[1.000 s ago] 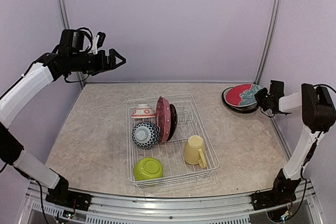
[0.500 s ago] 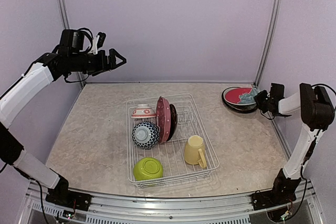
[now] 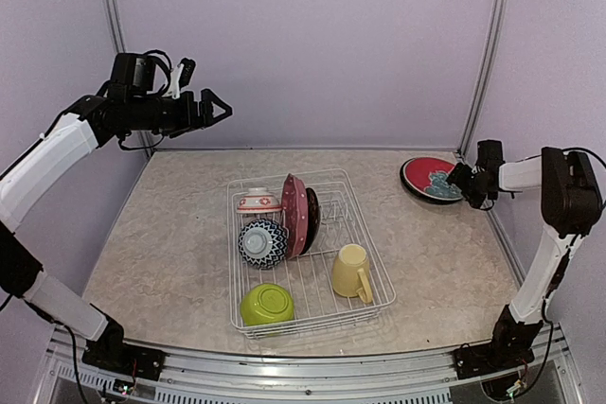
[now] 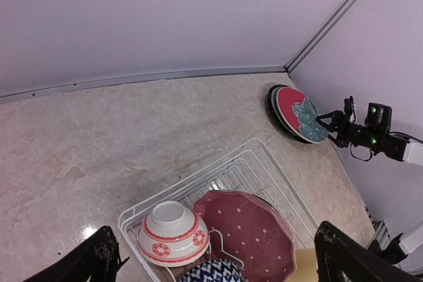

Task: Unload the mixed dishes from the dish rack
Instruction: Place the plate with another plate, then grab the plate from the dish rack.

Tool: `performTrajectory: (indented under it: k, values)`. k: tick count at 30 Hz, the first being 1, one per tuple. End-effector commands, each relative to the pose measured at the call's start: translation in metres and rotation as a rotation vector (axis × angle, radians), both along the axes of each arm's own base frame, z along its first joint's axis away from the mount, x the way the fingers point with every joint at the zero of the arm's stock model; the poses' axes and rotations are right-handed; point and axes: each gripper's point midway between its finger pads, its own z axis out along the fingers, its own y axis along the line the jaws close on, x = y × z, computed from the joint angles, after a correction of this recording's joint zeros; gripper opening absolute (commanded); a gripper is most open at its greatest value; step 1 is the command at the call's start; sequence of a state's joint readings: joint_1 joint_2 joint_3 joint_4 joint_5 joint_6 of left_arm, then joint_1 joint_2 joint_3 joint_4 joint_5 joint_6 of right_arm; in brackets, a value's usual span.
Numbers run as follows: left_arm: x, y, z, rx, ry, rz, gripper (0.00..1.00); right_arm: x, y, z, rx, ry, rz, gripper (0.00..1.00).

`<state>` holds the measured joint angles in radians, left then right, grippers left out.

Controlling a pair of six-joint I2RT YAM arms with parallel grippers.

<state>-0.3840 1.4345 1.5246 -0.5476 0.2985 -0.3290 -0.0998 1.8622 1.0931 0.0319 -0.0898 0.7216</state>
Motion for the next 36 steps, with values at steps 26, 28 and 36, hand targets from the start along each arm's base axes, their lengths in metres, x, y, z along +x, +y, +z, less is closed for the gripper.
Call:
performTrajectory:
  k: [26, 28, 36]
  values:
    - [-0.017, -0.022, 0.010, -0.025, -0.011, -0.064, 0.99, -0.140, 0.299, 0.146, -0.092, -0.169, 0.629, 0.92]
    - [-0.016, -0.022, 0.009, -0.024, -0.009, -0.062, 0.99, -0.146, 0.321, 0.151, -0.073, -0.182, 0.667, 0.91]
    - [-0.019, -0.028, 0.010, -0.034, 0.007, -0.086, 0.99, -0.155, 0.375, 0.132, -0.041, -0.160, 0.682, 0.86]
